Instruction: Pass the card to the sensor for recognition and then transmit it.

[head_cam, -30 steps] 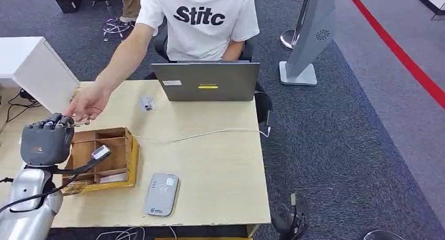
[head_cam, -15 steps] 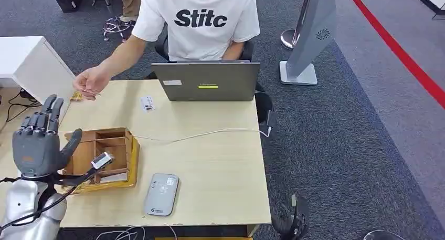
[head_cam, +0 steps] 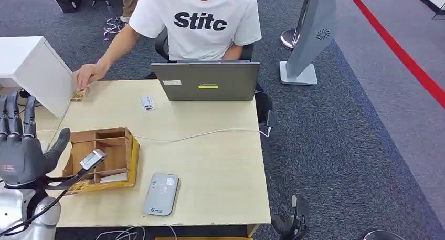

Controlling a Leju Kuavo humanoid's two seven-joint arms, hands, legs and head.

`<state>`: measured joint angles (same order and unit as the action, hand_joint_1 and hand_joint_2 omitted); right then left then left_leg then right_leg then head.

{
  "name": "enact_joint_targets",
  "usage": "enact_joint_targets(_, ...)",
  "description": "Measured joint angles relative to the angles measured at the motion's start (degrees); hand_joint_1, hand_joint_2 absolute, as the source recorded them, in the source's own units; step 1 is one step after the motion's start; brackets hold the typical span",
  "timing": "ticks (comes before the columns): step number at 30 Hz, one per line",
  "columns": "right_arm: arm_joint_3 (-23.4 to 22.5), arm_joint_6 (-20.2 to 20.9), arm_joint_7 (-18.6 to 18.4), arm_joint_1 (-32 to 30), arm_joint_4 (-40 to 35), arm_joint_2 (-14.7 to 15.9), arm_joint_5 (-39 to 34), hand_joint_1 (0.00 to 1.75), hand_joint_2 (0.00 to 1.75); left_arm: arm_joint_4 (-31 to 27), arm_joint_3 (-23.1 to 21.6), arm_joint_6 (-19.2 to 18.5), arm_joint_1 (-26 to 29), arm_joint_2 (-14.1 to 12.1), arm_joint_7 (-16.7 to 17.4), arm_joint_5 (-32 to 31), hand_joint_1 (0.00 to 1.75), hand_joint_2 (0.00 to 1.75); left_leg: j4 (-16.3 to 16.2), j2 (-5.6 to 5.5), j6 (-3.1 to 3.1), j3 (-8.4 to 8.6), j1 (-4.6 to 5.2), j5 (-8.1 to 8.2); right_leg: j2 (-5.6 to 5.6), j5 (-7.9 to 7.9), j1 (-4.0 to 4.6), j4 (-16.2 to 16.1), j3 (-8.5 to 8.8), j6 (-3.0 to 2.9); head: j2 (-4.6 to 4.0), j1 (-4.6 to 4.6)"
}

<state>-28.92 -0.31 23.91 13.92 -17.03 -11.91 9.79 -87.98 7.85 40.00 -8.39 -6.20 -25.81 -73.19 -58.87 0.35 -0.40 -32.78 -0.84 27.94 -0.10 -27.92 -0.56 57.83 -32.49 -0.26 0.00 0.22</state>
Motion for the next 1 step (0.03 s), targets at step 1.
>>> enact_joint_targets(1,0.0,-0.1,0.1,-0.1,0.0,0.0,-0.2,0.0,1.75,-2.0,1.5,0.0,0.4,1.8,-5.3,4.4,0.0,1.75,0.0,0.0,0.0,-0.01,0.03,0.0,-0.01,0.0,-0.01,0.0,0.0,0.01,0.0,-0.02)
